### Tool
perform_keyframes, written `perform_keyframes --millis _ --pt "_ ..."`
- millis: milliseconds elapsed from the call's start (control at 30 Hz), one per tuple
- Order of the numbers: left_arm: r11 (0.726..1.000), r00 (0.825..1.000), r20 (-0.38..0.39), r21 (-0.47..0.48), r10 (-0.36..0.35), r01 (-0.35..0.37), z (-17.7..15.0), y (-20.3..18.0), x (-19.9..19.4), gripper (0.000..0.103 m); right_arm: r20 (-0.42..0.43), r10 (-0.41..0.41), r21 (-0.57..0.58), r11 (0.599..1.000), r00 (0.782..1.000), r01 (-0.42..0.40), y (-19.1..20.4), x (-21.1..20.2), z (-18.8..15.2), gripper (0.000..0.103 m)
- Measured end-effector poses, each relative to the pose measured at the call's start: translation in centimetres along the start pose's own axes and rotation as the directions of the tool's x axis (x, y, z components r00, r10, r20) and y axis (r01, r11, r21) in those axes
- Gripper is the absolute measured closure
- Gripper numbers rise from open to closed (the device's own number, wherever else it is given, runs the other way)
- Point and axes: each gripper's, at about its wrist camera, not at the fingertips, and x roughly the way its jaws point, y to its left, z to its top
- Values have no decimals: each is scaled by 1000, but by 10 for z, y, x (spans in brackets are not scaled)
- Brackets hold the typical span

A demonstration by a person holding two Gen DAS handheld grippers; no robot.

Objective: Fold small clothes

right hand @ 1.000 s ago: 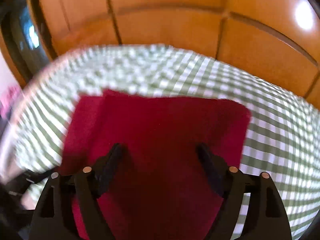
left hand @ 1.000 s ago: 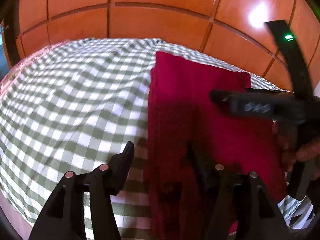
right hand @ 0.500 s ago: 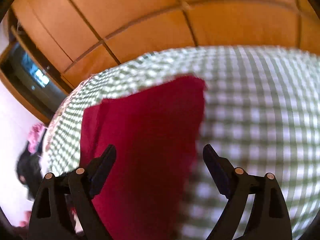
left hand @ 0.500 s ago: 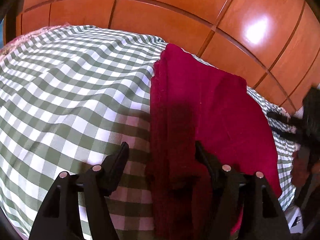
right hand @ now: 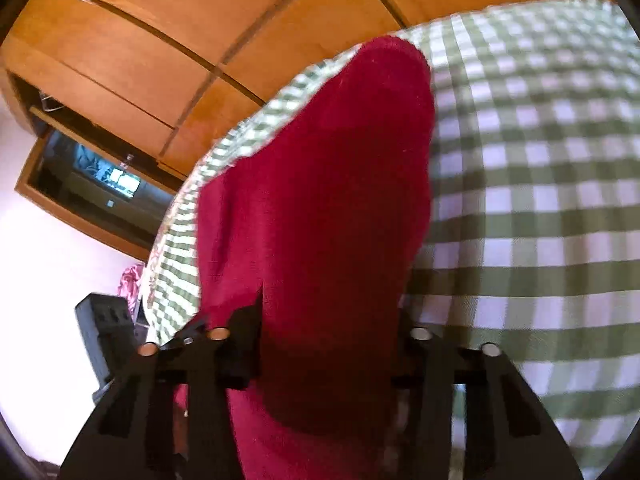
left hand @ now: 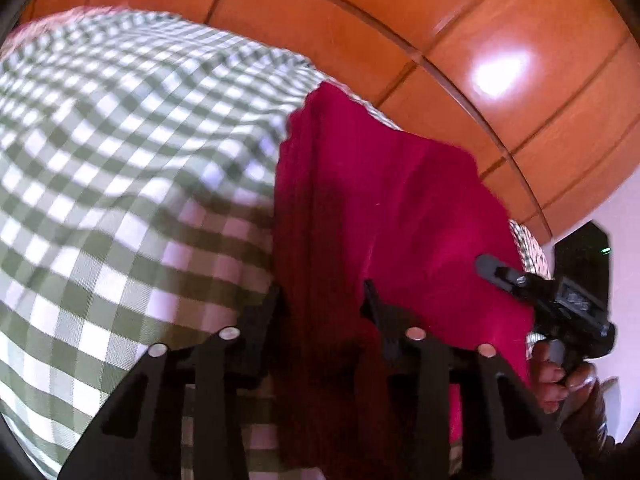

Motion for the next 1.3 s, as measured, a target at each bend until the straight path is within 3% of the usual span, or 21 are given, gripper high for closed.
perform_keyframes --millis 67,233,367,433,567,633,700,733,800,833,867,933,1000,1067,1133,1167,1200,1233,1267,1300 --pt "999 1000 -10 35 -30 30 2 -17 -1 75 47 -17 -72 997 999 20 17 -20 -2 63" --pt "978 988 -51 145 -147 153 17 -86 21 76 190 -34 -123 991 981 58 24 -85 3 64" --pt "943 974 -106 248 -202 223 38 -161 55 77 314 -98 -64 990 944 124 -5 -149 8 64" --pt "921 967 -137 301 -215 248 46 -205 77 77 381 -147 11 988 913 154 -34 -183 9 64" --pt "868 964 -206 433 -167 243 36 -284 131 77 445 -250 167 967 860 195 -95 -226 2 64" --pt "836 966 -254 518 -53 182 16 -311 172 78 418 -331 258 936 846 238 -135 -232 -7 63" --pt "812 963 -267 569 36 128 -5 -319 205 71 348 -402 342 896 847 284 -167 -221 -17 61" --pt "805 973 -230 582 27 115 -12 -319 206 67 280 -454 396 857 846 329 -190 -209 -27 59" --pt "801 977 -213 589 25 108 -13 -321 203 66 307 -441 432 854 843 289 -200 -203 -41 51" --pt "801 977 -210 590 27 105 -13 -321 201 61 329 -434 445 855 839 267 -201 -204 -46 48" --pt "804 978 -206 586 30 99 -11 -319 198 58 331 -441 449 851 834 272 -199 -205 -47 43" --pt "815 978 -206 571 22 102 -6 -315 194 58 314 -475 429 844 822 323 -192 -211 -43 41" --pt "826 982 -185 559 33 78 -4 -313 190 54 319 -547 399 818 774 414 -176 -219 -36 41" --pt "836 985 -170 545 31 67 -3 -304 182 53 362 -608 358 790 707 497 -155 -235 -28 41" --pt "840 990 -133 542 45 34 -11 -301 176 49 394 -638 300 770 662 563 -131 -241 -27 41" --pt "840 991 -122 542 54 21 -13 -304 179 44 403 -636 276 770 659 575 -126 -244 -30 41" --pt "839 992 -109 545 68 3 -13 -303 181 39 400 -626 260 778 670 572 -126 -244 -34 41" --pt "839 992 -101 544 78 -11 -13 -300 183 32 372 -614 233 788 696 570 -124 -232 -34 42" --pt "847 991 -104 532 80 -12 -11 -297 185 29 340 -621 219 782 706 583 -131 -226 -37 42" --pt "860 990 -123 509 66 6 -8 -293 185 28 287 -652 208 758 702 619 -138 -213 -37 42"
